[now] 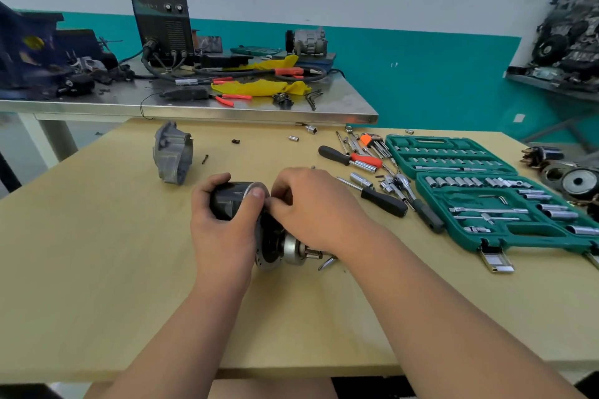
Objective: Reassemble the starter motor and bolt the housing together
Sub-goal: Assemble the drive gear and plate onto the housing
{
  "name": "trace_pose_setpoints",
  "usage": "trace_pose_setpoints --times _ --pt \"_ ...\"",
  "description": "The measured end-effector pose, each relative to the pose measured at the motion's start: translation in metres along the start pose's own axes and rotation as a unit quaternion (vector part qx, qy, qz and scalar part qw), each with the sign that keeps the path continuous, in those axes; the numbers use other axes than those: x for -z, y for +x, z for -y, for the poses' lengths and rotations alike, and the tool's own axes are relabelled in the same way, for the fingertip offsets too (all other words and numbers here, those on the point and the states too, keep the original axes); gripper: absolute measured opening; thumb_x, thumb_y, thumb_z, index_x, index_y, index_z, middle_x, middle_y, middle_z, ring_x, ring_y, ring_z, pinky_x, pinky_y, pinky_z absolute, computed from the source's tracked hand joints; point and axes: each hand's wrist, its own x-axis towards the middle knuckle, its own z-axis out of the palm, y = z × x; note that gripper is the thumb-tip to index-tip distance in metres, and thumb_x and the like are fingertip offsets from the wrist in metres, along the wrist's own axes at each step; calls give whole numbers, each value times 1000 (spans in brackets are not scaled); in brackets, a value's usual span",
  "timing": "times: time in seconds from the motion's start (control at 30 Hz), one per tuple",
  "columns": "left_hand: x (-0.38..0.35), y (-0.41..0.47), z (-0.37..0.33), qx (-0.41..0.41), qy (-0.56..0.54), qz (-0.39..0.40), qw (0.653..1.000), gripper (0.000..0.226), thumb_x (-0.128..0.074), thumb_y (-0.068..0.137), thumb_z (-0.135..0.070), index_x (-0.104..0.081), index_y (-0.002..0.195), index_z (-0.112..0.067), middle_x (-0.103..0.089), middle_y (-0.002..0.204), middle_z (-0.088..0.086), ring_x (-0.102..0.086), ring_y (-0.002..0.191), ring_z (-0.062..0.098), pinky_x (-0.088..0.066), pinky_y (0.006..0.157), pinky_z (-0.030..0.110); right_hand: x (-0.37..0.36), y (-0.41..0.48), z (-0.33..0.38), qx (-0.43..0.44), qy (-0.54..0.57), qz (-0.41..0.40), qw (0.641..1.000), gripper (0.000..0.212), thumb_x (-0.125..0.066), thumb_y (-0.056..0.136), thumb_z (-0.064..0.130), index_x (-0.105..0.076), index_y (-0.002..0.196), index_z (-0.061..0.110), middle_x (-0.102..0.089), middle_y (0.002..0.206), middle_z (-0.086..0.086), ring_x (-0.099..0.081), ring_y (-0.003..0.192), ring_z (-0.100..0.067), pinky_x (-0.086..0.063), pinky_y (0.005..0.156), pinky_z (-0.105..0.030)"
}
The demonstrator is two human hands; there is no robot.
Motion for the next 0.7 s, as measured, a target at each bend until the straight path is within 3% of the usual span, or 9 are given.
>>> trace_pose_setpoints --times 0.13,0.2,0.3,0.5,0.63,0.7 --pt "1 -2 -1 -17 11 4 1000 36 -74 69 -32 -57 100 -38 -65 96 -4 -65 76 0 -51 63 13 3 1 4 0 -29 15 999 21 -49 91 35 -63 87 21 -63 77 1 -58 74 -20 -49 58 -33" --pt "1 -3 -2 -21 12 3 1000 37 -74 69 -31 -57 102 -36 -64 95 -5 -65 74 -2 -49 62 11 -1 1 3 -15 -18 17 1000 28 -45 94 34 -59 76 18 -57 66 -1 -54 62 -19 -38 48 -30" --pt "2 -4 -2 -32 15 5 999 37 -74 70 -28 -57 103 -34 -64 92 -8 -64 73 -4 -49 61 10 -7 1 0 -37 36 15 999 37 -40 97 35 -50 66 17 -52 60 0 -49 55 -16 -29 46 -29" --pt "2 -2 -1 -21 14 -3 1000 37 -74 69 -30 -58 102 -35 -65 82 -23 -65 73 -3 -48 59 10 -7 -1 1 -24 57 4 998 14 -48 91 37 -58 90 26 -60 78 9 -56 71 -11 -46 58 -30" --pt "3 -1 -1 -17 15 -3 1000 39 -75 68 -33 -58 104 -36 -65 91 -15 -65 76 -2 -49 61 11 -11 1 3 -21 17 1 1000 33 -37 98 35 -49 70 21 -54 67 1 -53 63 -18 -35 49 -30" --pt "4 -2 -1 -18 18 0 1000 40 -75 68 -34 -58 104 -38 -65 97 -8 -65 77 0 -49 62 11 -11 0 2 -20 4 -1 1000 33 -35 98 37 -47 71 22 -53 67 2 -53 63 -16 -36 49 -30"
